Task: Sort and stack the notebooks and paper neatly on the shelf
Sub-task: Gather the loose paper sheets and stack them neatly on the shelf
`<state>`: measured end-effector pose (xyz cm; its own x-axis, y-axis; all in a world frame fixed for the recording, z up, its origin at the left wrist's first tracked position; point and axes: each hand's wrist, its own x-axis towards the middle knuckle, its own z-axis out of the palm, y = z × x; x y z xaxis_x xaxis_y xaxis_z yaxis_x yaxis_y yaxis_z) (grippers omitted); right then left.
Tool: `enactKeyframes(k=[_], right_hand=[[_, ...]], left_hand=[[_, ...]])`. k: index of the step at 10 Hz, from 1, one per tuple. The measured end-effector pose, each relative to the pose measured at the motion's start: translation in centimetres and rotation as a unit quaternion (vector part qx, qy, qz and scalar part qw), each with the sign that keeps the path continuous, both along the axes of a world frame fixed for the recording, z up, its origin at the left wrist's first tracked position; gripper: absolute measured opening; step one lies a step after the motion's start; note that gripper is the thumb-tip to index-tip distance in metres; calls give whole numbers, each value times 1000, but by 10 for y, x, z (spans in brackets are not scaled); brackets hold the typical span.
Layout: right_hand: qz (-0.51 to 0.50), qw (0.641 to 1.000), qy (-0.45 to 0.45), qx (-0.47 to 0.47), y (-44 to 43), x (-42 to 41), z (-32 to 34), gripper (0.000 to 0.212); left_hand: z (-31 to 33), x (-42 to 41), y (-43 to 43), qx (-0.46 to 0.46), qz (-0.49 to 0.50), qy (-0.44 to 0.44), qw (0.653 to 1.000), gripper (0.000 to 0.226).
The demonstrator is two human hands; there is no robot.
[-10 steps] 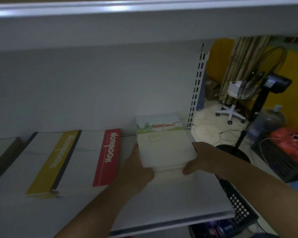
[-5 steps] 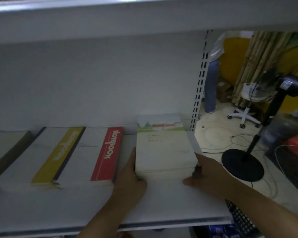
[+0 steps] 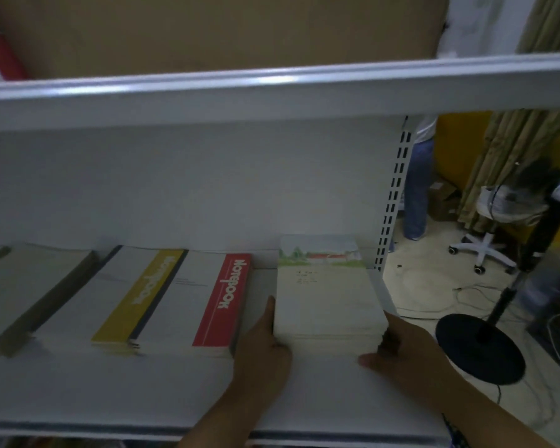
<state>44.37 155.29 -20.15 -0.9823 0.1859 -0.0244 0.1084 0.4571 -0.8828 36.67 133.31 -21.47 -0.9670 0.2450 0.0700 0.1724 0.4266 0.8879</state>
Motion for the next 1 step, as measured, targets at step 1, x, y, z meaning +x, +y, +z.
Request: enactKeyframes(k=[1], right_hand=[[-15,1000,11,-20,-2,6,4,52]], left_hand=[[7,9,-1,34,-25,13,999,86]])
